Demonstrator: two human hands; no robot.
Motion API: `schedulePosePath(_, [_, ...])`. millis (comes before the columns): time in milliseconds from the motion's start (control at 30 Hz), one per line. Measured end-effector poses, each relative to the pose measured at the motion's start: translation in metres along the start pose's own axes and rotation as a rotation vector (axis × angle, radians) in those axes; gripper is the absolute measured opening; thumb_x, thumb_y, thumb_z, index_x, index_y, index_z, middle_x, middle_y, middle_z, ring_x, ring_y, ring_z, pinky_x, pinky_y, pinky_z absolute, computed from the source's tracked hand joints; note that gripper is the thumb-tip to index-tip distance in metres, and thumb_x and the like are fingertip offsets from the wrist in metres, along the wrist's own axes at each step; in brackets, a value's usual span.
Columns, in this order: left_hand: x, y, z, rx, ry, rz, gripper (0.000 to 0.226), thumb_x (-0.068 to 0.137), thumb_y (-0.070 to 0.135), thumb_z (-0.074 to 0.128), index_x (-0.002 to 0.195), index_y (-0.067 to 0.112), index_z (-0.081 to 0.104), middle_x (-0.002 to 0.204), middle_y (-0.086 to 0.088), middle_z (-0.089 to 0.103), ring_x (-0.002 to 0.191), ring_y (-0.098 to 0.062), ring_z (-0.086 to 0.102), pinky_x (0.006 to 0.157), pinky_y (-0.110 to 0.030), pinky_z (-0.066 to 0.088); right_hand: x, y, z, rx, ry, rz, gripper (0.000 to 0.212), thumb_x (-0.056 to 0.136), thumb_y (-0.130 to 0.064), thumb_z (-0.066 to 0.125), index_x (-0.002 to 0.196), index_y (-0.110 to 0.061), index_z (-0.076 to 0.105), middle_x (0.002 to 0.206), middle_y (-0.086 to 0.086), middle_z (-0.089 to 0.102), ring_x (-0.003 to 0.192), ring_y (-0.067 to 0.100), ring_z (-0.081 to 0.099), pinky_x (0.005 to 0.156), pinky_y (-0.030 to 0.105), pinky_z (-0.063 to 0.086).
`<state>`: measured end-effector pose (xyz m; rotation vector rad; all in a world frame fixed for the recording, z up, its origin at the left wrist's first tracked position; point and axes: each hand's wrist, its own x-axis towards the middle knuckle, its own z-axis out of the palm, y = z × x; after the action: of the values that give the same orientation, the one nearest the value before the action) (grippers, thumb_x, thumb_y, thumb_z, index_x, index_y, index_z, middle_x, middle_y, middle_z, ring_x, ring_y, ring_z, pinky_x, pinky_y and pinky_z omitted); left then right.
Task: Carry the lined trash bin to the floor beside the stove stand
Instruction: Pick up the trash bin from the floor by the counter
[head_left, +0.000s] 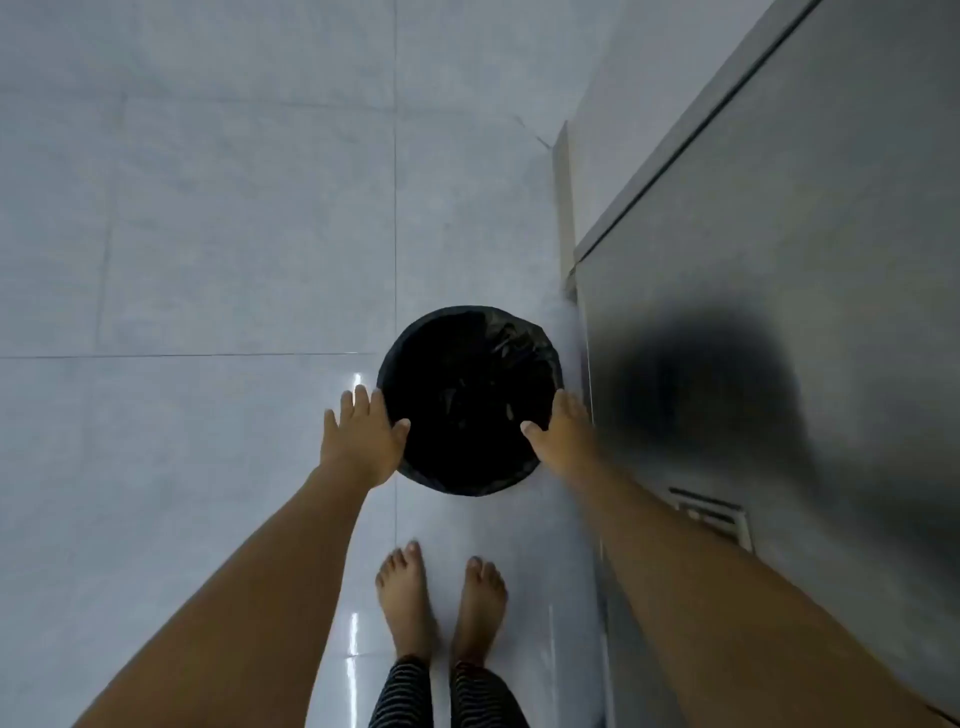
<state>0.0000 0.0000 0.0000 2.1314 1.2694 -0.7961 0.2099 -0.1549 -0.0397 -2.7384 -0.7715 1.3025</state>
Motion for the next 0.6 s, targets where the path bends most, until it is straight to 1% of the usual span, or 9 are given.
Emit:
schedulePosePath(67, [0.029,-0.004,0.016,0.003,0.025,-0.010,0.070,0.103,0.046,0.023,0.159,0.007,0.007,0.167,-0.016,0.004,0.155,-0.032,0.001,0.124,-0.049,0.008,0.026,0.006,0.017,0.009,0.021,0.030,0.092,0.098,-0.051,0.051,0.162,-0.008,0.002,0.171,0.012,0.002,0.157,0.030,0.008,0.125,0.045,0.014])
schedulePosePath(167, [0.067,-0.015,0.041,0.024,0.059,-0.021,0.075,0.102,0.048,0.028,0.158,0.005,0.003,0.167,-0.016,0.003,0.155,-0.032,0.001,0.123,-0.049,0.009,0.055,0.012,0.036,0.085,0.089,0.065,0.096,0.096,-0.048,0.057,0.162,-0.009,0.000,0.171,0.012,0.005,0.156,0.032,0.013,0.125,0.047,0.016])
schedulePosePath(267, [0.089,-0.023,0.066,-0.066,0.061,-0.065,0.078,0.101,0.045,0.033,0.158,0.004,0.000,0.167,-0.016,0.003,0.155,-0.031,0.002,0.123,-0.049,0.009,0.070,0.016,0.052,0.195,0.163,0.049,0.097,0.096,-0.040,0.061,0.162,-0.012,-0.004,0.171,0.009,0.004,0.156,0.032,0.015,0.125,0.049,0.022])
schedulePosePath(333, [0.099,-0.019,0.075,-0.250,0.082,-0.094,0.072,0.101,0.037,0.038,0.157,0.001,0.010,0.165,-0.018,0.013,0.153,-0.033,0.012,0.123,-0.050,0.013,0.077,0.018,0.058,0.261,0.201,0.048,0.096,0.096,-0.035,0.061,0.162,-0.015,-0.004,0.171,0.007,0.005,0.155,0.031,0.018,0.121,0.048,0.025])
schedulePosePath(400, [0.105,-0.008,0.078,-0.504,0.125,-0.163,0.061,0.099,0.029,0.044,0.149,-0.002,0.027,0.155,-0.022,0.033,0.144,-0.040,0.030,0.118,-0.052,0.023,0.080,0.016,0.060,0.295,0.228,0.043,0.095,0.096,-0.034,0.062,0.162,-0.015,-0.003,0.170,0.009,0.012,0.152,0.033,0.025,0.119,0.047,0.030])
schedulePosePath(433, [0.103,-0.003,0.075,-0.617,0.140,-0.208,0.057,0.098,0.027,0.046,0.145,-0.001,0.032,0.149,-0.022,0.040,0.138,-0.043,0.037,0.116,-0.053,0.028,0.079,0.015,0.060,0.305,0.237,0.042,0.094,0.096,-0.035,0.062,0.163,-0.014,-0.002,0.168,0.010,0.016,0.150,0.034,0.029,0.117,0.047,0.032])
schedulePosePath(500, [0.095,0.000,0.073,-0.766,0.148,-0.253,0.055,0.096,0.027,0.047,0.143,0.002,0.035,0.144,-0.020,0.045,0.132,-0.044,0.043,0.113,-0.054,0.033,0.075,0.012,0.056,0.327,0.237,0.062,0.093,0.095,-0.037,0.061,0.163,-0.015,0.001,0.166,0.011,0.022,0.148,0.035,0.033,0.116,0.049,0.035])
schedulePosePath(567, [0.094,0.005,0.062,-0.821,0.152,-0.279,0.055,0.096,0.028,0.046,0.145,0.005,0.034,0.144,-0.017,0.046,0.132,-0.043,0.044,0.112,-0.054,0.034,0.066,0.008,0.046,0.331,0.233,0.069,0.090,0.095,-0.039,0.061,0.162,-0.016,0.005,0.164,0.011,0.028,0.145,0.035,0.038,0.115,0.050,0.037])
schedulePosePath(600, [0.091,0.009,0.060,-0.828,0.124,-0.278,0.055,0.098,0.029,0.044,0.147,0.009,0.032,0.147,-0.014,0.044,0.134,-0.042,0.043,0.113,-0.054,0.033,0.059,0.005,0.039,0.327,0.229,0.067,0.089,0.095,-0.040,0.060,0.162,-0.016,0.007,0.163,0.011,0.029,0.144,0.035,0.039,0.115,0.050,0.038])
